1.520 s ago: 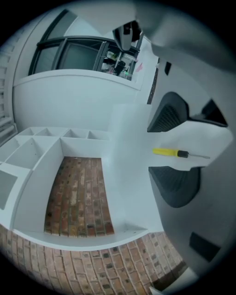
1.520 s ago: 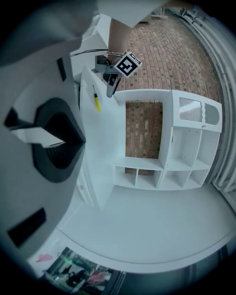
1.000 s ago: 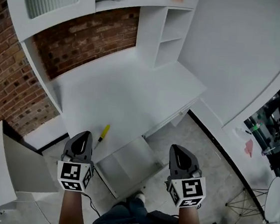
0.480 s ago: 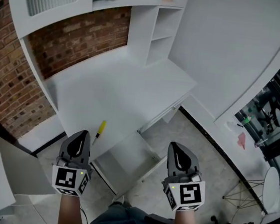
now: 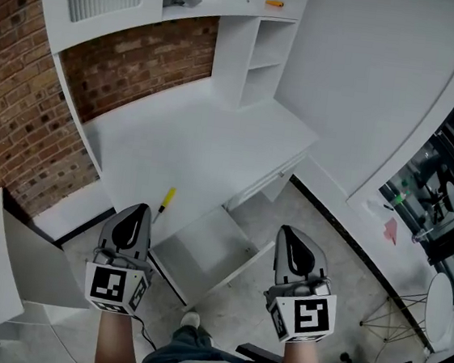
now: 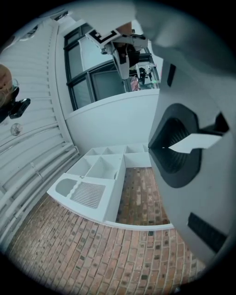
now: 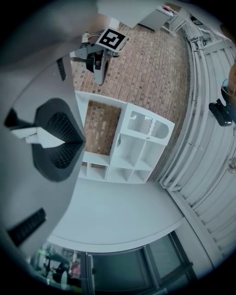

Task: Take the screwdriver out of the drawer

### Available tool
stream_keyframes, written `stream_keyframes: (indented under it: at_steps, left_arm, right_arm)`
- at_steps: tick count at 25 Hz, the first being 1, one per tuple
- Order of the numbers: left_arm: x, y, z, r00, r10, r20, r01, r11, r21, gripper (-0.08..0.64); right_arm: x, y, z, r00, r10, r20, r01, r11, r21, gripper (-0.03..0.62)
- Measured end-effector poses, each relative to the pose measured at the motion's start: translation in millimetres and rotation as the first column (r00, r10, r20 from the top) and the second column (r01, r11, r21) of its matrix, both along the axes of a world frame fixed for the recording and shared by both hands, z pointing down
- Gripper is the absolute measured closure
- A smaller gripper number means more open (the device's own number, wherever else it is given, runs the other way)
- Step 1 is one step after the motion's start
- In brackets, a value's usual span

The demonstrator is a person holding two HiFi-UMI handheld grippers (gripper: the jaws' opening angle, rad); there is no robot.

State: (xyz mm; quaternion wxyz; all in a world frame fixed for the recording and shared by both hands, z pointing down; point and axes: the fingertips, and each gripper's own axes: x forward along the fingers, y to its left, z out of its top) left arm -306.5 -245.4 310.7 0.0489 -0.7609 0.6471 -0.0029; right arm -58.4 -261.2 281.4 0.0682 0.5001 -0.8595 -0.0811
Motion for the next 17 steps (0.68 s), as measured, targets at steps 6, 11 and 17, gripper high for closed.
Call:
stream_keyframes:
  at_steps: [6,11,17]
  left_arm:
    - [8.9,16.3,-22.5,1.000,0.008,0.018,-0.009,0.999,0.040,0.546]
    - [17.5,22.3,-28.6,0.999,0.025,0.026,-0.027,0.998,0.056,0.546]
    - [24.1,24.5,-36.2,0.998,0.043,0.041,-0.045,0.997,0.063,0.546]
  right_arm:
    - [4.5,17.7,-11.5,1.000,-0.010,0.004,0.009,0.998,0.056,0.583]
    - [9.9,25.1,-12.3,1.000,0.000,0.002,0.000,0.998,0.065,0.583]
    - [12.7,28.9,-14.5,0.999,0.006,0.051,-0.006,1.000,0.005,0.583]
